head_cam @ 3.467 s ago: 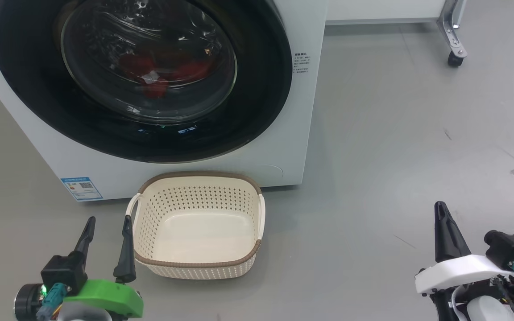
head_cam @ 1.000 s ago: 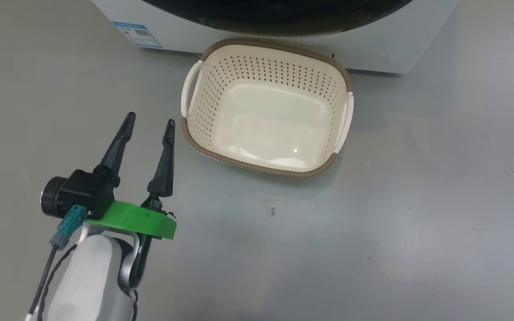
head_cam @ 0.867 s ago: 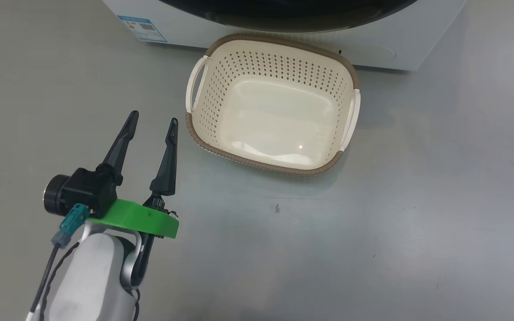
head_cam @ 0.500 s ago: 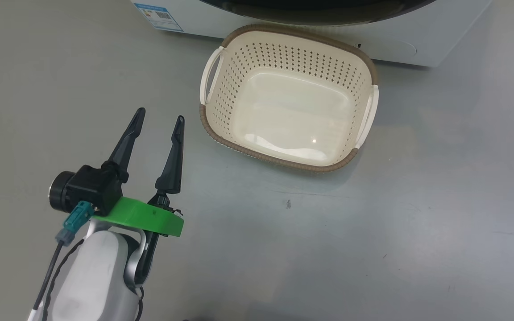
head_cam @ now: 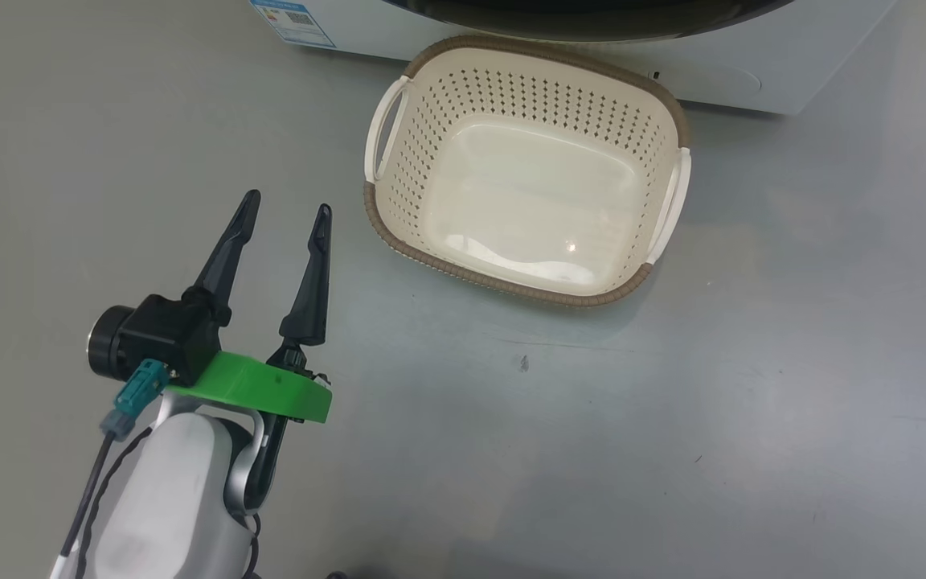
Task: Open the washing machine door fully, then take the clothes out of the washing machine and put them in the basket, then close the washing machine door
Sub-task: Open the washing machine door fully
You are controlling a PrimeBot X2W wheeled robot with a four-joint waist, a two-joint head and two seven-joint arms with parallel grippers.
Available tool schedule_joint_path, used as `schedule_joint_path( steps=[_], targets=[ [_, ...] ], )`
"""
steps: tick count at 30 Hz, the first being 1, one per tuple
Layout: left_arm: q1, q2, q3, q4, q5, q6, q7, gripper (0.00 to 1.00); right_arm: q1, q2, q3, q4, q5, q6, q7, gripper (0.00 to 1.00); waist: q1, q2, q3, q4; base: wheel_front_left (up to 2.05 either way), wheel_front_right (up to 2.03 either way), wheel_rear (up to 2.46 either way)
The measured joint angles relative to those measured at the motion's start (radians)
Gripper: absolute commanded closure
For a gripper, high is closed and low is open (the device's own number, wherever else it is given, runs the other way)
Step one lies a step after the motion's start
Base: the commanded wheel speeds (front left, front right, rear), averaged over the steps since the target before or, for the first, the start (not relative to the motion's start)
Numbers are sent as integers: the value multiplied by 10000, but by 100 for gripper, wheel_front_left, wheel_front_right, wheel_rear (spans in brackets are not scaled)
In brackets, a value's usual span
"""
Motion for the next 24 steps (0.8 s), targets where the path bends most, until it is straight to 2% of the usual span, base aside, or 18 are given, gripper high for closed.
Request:
schedule_joint_path(
  steps=[16,19,24],
  targets=[
    [-128,-10,119,13,10,150,0,0,-12,-146,267,357,700,224,1689,100,0,0,-83,-222,0,0,0],
    [-128,-12,128,29,38,150,0,0,126,-173,341,418,761,456,1952,100,0,0,-167,-264,0,0,0],
    [-127,-12,178,115,171,151,0,0,483,-198,575,451,792,644,2500,100,0,0,-371,-355,0,0,0]
  ],
)
